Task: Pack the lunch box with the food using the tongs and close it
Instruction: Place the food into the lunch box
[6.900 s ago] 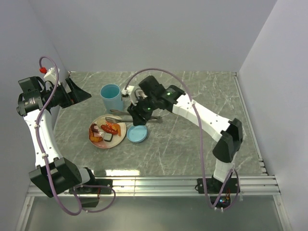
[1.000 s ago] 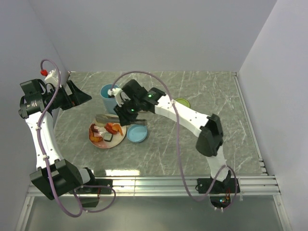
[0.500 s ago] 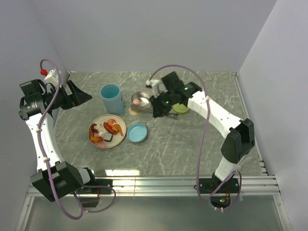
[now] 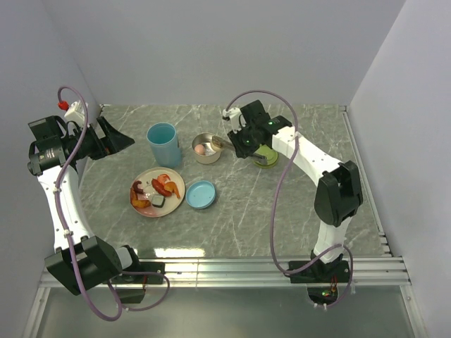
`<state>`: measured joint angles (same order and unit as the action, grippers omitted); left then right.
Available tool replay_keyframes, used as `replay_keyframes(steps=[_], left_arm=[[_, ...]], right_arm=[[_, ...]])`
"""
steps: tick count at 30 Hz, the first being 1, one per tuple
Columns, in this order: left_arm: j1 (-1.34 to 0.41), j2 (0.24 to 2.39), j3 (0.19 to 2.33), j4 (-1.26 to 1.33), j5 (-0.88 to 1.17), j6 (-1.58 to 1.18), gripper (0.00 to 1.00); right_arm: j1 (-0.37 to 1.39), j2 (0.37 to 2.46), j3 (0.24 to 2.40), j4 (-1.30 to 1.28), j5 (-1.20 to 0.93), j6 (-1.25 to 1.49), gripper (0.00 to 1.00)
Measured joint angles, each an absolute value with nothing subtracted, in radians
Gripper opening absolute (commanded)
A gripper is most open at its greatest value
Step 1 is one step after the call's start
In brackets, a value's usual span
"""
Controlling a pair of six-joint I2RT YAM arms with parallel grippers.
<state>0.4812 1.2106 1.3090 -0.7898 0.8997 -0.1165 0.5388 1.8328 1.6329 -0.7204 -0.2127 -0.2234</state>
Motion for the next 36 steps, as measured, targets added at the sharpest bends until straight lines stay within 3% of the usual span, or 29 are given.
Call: replay_keyframes(steps=[16,36], left_arm=[[0.481,1.211,1.309,-0.79,0.892,-0.117,0.99],[0.481,1.215,1.309,-0.79,0.892,-0.114,0.99]], right_arm=[[0.58,1.921,1.782,-0.662,-0.141,-0.257,0.24],[0.635,2.006,1.759,-0.62,-0.022,-0.312,0.22]])
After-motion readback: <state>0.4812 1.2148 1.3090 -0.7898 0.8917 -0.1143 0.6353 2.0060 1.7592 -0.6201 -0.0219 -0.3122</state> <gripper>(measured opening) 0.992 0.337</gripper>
